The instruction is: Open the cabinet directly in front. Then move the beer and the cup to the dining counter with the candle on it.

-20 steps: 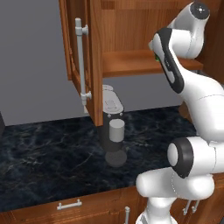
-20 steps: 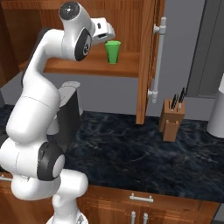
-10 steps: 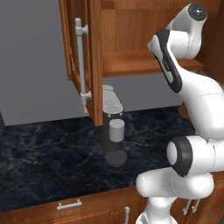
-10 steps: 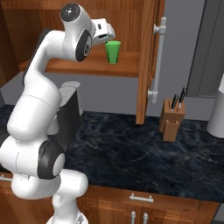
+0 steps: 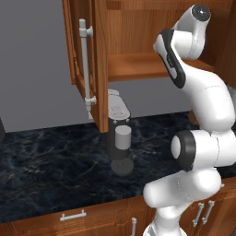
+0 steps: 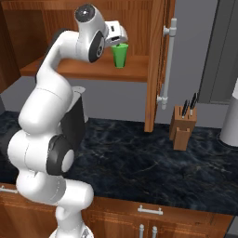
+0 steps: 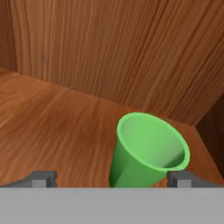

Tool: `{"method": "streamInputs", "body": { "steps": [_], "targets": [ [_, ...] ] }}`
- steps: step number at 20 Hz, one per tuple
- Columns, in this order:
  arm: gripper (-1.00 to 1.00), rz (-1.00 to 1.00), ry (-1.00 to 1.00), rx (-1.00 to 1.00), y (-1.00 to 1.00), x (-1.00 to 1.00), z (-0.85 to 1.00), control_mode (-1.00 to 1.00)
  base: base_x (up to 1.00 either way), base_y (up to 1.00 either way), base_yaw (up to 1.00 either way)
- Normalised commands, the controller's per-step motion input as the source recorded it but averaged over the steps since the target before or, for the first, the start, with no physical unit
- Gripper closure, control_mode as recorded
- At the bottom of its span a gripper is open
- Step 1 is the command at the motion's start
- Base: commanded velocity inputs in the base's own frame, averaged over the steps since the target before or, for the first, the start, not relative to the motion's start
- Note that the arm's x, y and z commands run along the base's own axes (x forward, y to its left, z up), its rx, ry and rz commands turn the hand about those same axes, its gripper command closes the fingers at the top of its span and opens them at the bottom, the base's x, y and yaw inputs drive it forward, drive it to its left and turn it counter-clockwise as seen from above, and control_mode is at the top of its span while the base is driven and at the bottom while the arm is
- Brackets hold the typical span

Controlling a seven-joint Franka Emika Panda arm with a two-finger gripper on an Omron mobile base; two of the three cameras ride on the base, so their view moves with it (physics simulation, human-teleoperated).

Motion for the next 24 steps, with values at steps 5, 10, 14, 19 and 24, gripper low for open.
{"method": "streamInputs", "body": {
  "steps": [5,10,14,19,24],
  "targets": [
    [-1.0,0.0,0.04,0.08,-0.26,0.36,0.0,-1.0,0.0,0.0,0.0],
    [-1.0,0.0,0.01,0.01,-0.08,0.32,0.0,-1.0,0.0,0.0,0.0],
    [-1.0,0.0,0.0,0.0,0.0,0.3,0.0,-1.0,0.0,0.0,0.0],
    [-1.0,0.0,0.0,0.0,0.0,0.12,0.0,-1.0,0.0,0.0,0.0],
    [-1.0,0.0,0.02,-0.02,0.0,0.0,-0.15,-1.0,0.0,0.0,0.0]
  ]
}}
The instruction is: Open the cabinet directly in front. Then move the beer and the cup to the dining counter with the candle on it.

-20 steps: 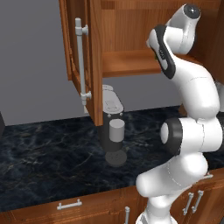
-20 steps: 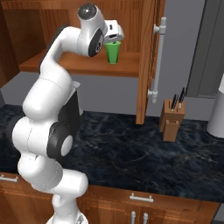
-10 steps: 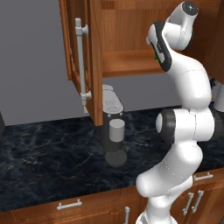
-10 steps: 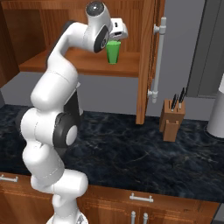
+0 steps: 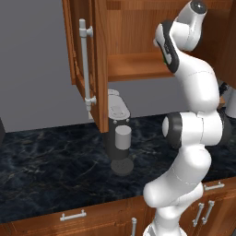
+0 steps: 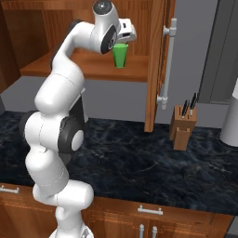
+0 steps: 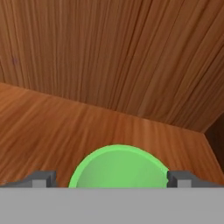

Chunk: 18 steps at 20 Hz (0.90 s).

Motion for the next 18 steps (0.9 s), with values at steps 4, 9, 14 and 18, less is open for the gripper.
{"method": "streamInputs", "body": {
  "steps": [4,9,14,18],
  "targets": [
    [-1.0,0.0,0.07,-0.08,0.0,0.0,-0.26,-1.0,0.0,0.0,0.0],
    [-1.0,0.0,0.03,-0.07,0.01,0.03,-0.16,-1.0,0.0,0.0,0.0],
    [-1.0,0.0,0.0,-0.01,0.0,0.03,-0.02,-1.0,0.0,0.0,0.0],
    [-1.0,0.0,0.0,-0.01,0.08,0.0,0.0,-1.0,0.0,0.0,0.0]
  ]
}}
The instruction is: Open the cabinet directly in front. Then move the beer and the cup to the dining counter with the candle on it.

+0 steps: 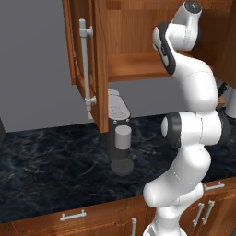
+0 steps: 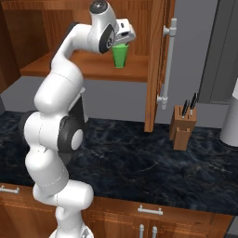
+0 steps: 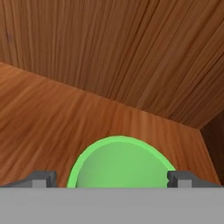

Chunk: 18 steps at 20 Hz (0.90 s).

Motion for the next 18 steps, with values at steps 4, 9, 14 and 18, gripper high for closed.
{"method": "streamInputs", "body": {
  "steps": [4,9,14,18],
  "targets": [
    [-1.0,0.0,0.0,-0.08,0.38,0.0,-0.03,-1.0,0.0,0.0,0.0],
    [-1.0,0.0,0.0,0.0,0.05,0.0,0.0,-1.0,0.0,0.0,0.0],
    [-1.0,0.0,0.0,0.01,-0.05,0.23,0.01,-1.0,0.0,0.0,0.0],
    [-1.0,0.0,-0.01,0.03,-0.13,0.14,0.09,-1.0,0.0,0.0,0.0]
  ]
}}
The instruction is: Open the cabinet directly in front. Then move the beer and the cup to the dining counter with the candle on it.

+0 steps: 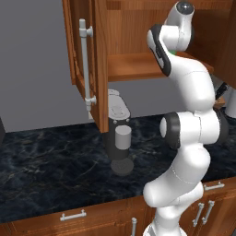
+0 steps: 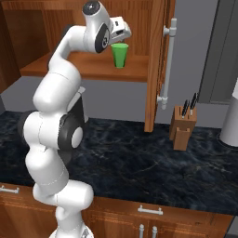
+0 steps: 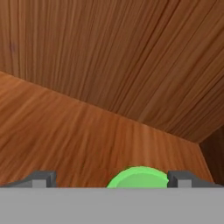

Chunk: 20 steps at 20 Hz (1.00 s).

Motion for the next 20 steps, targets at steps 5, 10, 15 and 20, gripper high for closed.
{"method": "streamInputs", "body": {
  "steps": [5,10,15,20],
  "targets": [
    [-1.0,0.0,0.0,0.0,0.0,0.0,0.0,-1.0,0.0,0.0,0.0],
    [-1.0,0.0,0.04,-0.01,0.06,-0.14,-0.1,-1.0,0.0,0.0,0.0],
    [-1.0,0.0,0.06,-0.02,0.1,-0.14,-0.11,-1.0,0.0,0.0,0.0],
    [-1.0,0.0,0.02,-0.01,0.0,0.0,-0.09,-1.0,0.0,0.0,0.0]
  ]
}}
